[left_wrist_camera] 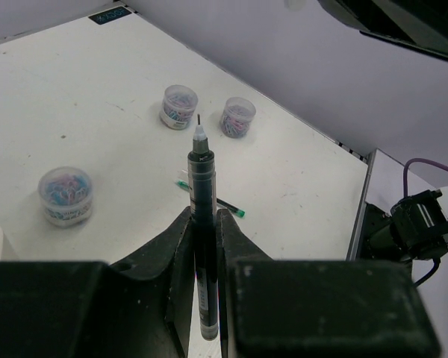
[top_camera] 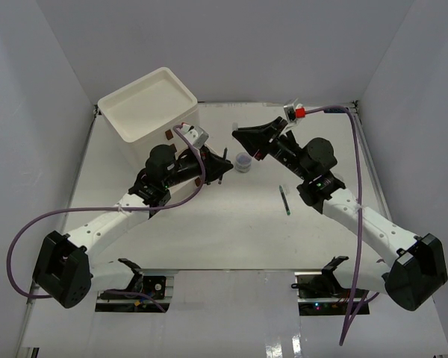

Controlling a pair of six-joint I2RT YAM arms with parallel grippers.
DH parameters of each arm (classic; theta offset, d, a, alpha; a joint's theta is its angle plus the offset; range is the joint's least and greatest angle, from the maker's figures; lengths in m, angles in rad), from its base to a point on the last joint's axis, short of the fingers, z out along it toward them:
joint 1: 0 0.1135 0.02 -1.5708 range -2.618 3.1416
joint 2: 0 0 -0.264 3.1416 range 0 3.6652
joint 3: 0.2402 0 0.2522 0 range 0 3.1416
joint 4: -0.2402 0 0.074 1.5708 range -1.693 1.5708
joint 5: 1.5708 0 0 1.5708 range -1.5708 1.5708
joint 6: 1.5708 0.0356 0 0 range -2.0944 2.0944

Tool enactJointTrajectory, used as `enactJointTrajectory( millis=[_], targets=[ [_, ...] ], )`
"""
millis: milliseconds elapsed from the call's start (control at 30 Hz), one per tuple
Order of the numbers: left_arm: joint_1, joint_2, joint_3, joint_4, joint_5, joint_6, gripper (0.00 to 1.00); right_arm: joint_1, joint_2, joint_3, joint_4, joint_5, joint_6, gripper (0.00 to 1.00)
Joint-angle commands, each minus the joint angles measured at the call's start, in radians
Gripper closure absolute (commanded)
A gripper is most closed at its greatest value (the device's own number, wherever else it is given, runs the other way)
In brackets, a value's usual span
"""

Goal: Sort the stationery into containers
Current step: Close the pen cap on the pen.

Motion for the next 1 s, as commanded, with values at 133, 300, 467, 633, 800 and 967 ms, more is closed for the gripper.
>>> enactJointTrajectory(
  millis=[133, 300, 467, 633, 800, 967],
  targets=[
    [-0.003, -0.05, -0.035, 0.069, -0.009, 0.001, 0.76, 0.047, 0.024, -0.014, 0.126, 0.062, -0.003, 0.92],
    [-0.003, -0.06, -0.04, 0.082, 0.015, 0.001, 0.76, 0.061, 0.033, -0.04, 0.154, 0.074, 0.0, 0.92],
    [-0.003, -0.067, -0.046, 0.101, 0.043, 0.004, 0.76, 0.073, 0.045, -0.054, 0.168, 0.085, 0.003, 0.92],
    [-0.003, -0.063, -0.044, 0.107, 0.066, -0.002, 0.76, 0.081, 0.059, -0.058, 0.189, 0.094, 0.001, 0.92],
    [-0.003, -0.063, -0.041, 0.096, 0.057, 0.003, 0.77, 0.088, 0.062, -0.051, 0.189, 0.093, 0.0, 0.92],
    [-0.004, -0.072, -0.041, 0.095, 0.044, -0.003, 0.77, 0.101, 0.064, -0.06, 0.191, 0.096, -0.002, 0.92]
  ],
)
